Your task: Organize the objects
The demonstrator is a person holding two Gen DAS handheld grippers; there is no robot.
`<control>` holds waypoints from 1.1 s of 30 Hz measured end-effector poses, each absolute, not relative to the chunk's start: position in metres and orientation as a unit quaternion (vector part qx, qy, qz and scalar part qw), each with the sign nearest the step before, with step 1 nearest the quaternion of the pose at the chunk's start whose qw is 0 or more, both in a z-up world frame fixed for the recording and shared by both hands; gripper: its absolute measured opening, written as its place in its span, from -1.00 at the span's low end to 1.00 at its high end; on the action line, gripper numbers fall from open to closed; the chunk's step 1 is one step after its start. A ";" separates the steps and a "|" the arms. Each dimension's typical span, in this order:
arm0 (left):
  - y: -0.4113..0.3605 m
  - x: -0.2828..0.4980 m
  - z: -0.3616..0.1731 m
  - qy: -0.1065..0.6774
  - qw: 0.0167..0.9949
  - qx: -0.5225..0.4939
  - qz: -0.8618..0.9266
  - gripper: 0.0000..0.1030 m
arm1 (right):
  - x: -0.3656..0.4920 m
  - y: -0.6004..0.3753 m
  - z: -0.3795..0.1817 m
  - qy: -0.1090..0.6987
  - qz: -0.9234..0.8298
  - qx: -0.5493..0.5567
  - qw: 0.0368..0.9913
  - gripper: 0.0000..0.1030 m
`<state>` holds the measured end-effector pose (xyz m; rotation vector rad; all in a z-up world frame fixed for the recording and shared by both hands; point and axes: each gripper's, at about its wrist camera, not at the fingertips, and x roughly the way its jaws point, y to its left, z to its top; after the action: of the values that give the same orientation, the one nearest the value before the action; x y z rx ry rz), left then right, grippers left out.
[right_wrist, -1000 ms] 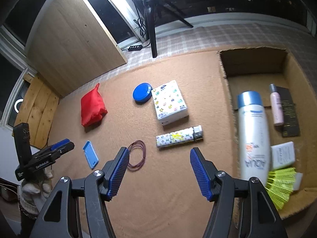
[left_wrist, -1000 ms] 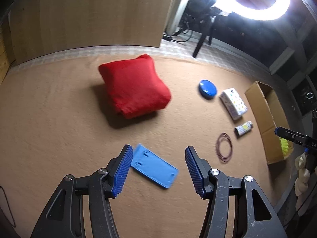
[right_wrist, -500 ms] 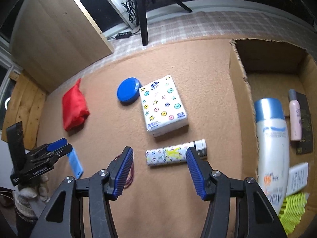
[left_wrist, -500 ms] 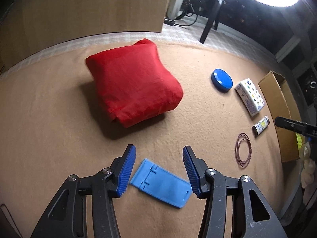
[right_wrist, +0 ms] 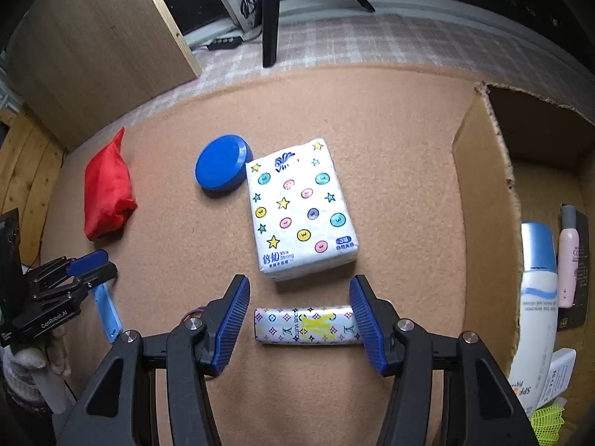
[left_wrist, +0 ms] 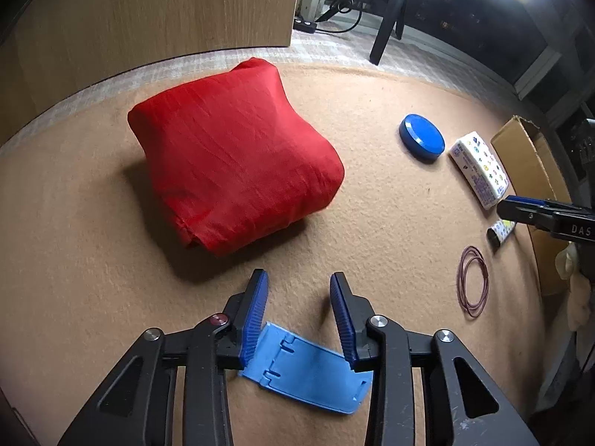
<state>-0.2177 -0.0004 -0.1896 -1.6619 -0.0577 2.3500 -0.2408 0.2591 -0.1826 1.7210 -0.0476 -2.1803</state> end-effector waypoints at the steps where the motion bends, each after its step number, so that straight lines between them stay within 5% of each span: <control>1: -0.001 -0.218 -0.190 -0.018 0.130 -0.573 0.809 -0.38 | -0.240 0.259 -0.184 -0.014 -0.769 0.613 0.179 0.01; 23: -0.012 -0.171 -0.192 0.020 0.140 -0.577 0.804 -0.57 | -0.189 0.261 -0.191 0.006 -0.750 0.634 0.189 0.00; 33: -0.022 -0.130 -0.191 -0.001 0.143 -0.578 0.803 -0.57 | -0.180 0.266 -0.190 0.031 -0.766 0.621 0.163 -0.54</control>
<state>-0.1298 -0.0216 -0.1910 -1.6680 -0.0028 2.3174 -0.1799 0.2662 -0.1896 1.7706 0.0882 -2.1858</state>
